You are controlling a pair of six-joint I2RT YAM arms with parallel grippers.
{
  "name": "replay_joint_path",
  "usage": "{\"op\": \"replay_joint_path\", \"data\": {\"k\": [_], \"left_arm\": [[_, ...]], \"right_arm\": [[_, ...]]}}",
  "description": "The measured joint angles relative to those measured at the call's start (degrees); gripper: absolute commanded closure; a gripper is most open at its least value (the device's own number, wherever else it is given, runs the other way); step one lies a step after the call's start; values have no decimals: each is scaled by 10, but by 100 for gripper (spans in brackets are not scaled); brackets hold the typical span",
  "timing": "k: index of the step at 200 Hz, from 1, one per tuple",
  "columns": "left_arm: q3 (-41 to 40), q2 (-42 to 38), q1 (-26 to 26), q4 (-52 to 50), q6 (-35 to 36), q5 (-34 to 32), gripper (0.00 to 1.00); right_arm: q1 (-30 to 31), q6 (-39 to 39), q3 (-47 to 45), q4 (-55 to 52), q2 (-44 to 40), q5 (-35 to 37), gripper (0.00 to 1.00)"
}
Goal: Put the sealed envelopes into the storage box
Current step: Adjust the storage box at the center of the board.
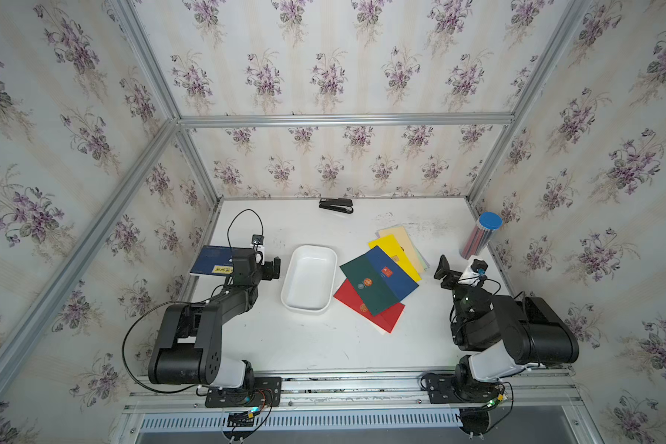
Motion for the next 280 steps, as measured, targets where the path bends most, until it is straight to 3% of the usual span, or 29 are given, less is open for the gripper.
{"op": "replay_joint_path", "data": {"k": [15,40,76,141,194,212,226,247,265,280], "left_arm": [[0,0,0,0,0,0,0],[0,0,0,0,0,0,0],[0,0,0,0,0,2,0],[0,0,0,0,0,2,0],[2,0,0,-1,-3,-11,0],[6,-7,-3,-16,-17,-46,0],[33,-43,-5,-88,-41,-90,0],[133,-96,-5,-191,-93,-147,0],[228,-103,-4,-308,-157,-177,0],[289,-95,-2,-402,-197,-167,0]], "right_arm": [[12,-23,35,-48,-2,-27,0],[17,-39,-28,-7,8,-55,0],[17,-47,-36,14,18,-56,0],[14,-16,-36,24,23,34,0],[6,3,-36,24,27,50,0],[5,6,-36,23,25,49,0],[5,5,-36,12,-6,47,0],[9,6,-35,-16,-136,59,0],[12,45,-21,-107,-269,86,0],[13,80,13,-196,-348,91,0]]}}
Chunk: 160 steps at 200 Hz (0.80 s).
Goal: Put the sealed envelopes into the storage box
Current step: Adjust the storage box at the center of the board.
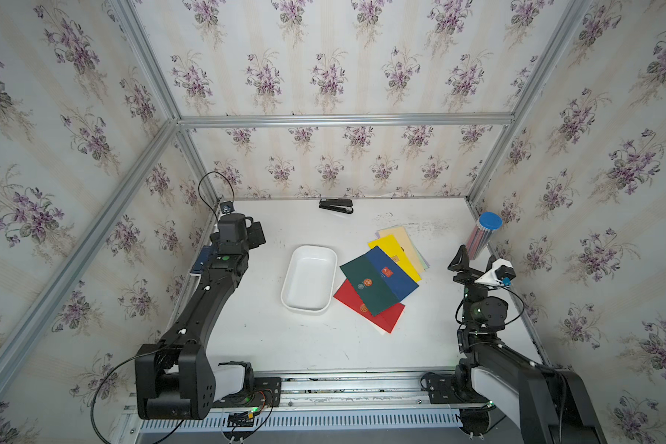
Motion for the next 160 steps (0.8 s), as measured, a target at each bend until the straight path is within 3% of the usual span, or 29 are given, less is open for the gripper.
{"op": "replay_joint_path", "data": {"k": [24,52,109,160], "left_arm": [[37,11,1,-111,-25,104,1],[18,-12,-6,-198,-29,207,0],[-9,-68,-40,-280,-26,354,1],[-9,-72,-118,-346,-7,391,3]], "right_arm": [[13,34,109,-198,-57,-23,0],[49,52,179,-367,-47,-36,0],[140,44,351,-642,102,-119,0],[205,15,420,-788,231,-206,3]]}}
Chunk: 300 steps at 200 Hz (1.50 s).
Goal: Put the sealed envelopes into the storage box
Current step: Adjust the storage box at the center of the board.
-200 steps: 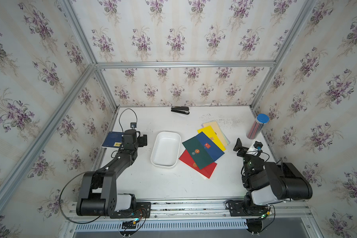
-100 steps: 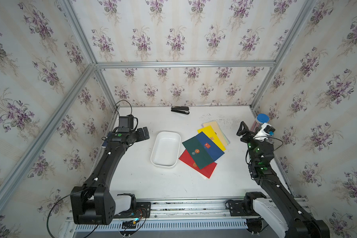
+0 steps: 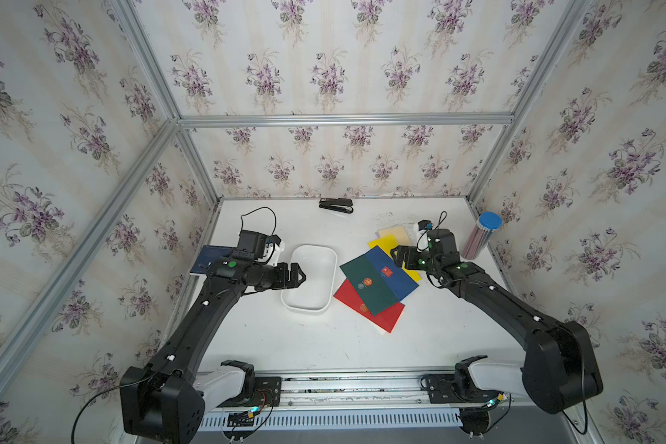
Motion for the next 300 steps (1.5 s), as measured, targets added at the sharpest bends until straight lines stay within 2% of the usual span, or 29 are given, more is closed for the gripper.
{"op": "replay_joint_path", "data": {"k": [36,72,98,142,155,175,194,203,256,300], "left_arm": [[-10,9,-21,-12,-2,-26,7],[11,68,-24,-31,-17,-113,9],[48,151,-24,-25,-20,-150,19],[108,267,-24,-14,-13,-171,36],[120,284,-24,-8,-11,-181,49],[138,311,-24,-5,-10,-191,62],[153,342,-23,-4,-11,-192,64],[154,348,-23,-5,-11,-193,66],[165,362,-17,-8,-16,-221,95],[139,324,-7,-10,-50,-225,96]], "right_arm": [[9,-10,10,-31,35,-24,3],[13,-14,12,-37,37,-32,4],[13,-15,11,-41,37,-31,5],[14,-15,7,-41,37,-29,6],[14,-15,5,-42,35,-27,7],[14,-15,1,-41,34,-27,7],[14,-15,-1,-42,35,-27,8],[14,-15,-1,-42,35,-23,8],[14,-15,-1,-42,35,-17,9],[14,-15,-2,-42,34,-15,10]]}}
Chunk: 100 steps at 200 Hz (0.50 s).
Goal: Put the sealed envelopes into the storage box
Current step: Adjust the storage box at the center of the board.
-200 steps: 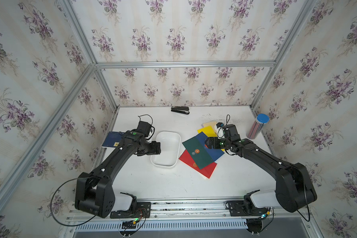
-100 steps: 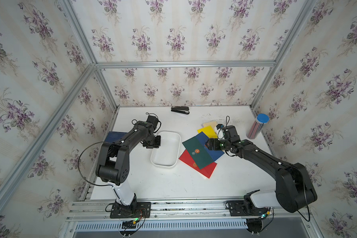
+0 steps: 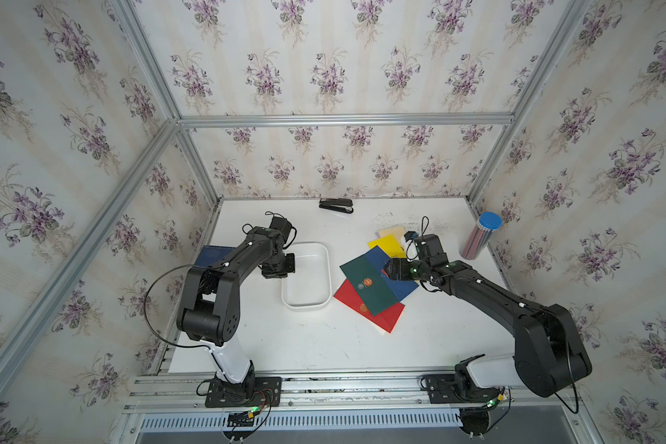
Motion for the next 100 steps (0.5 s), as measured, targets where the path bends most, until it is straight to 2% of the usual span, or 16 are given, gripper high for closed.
{"op": "replay_joint_path", "data": {"k": [47,68,93,100], "left_arm": [[9,-39,3,-19,-40,-4,100],[-12,-52,2,-17,-99,5,100],[-83,-78,-3,18,-198,37,100],[-103,-88,-7,30,-227,45,91]], "right_arm": [[0,0,-4,2,0,0,11],[0,1,-6,1,-1,0,11],[0,3,-6,2,-3,0,11],[0,3,-6,2,-3,0,11]]}}
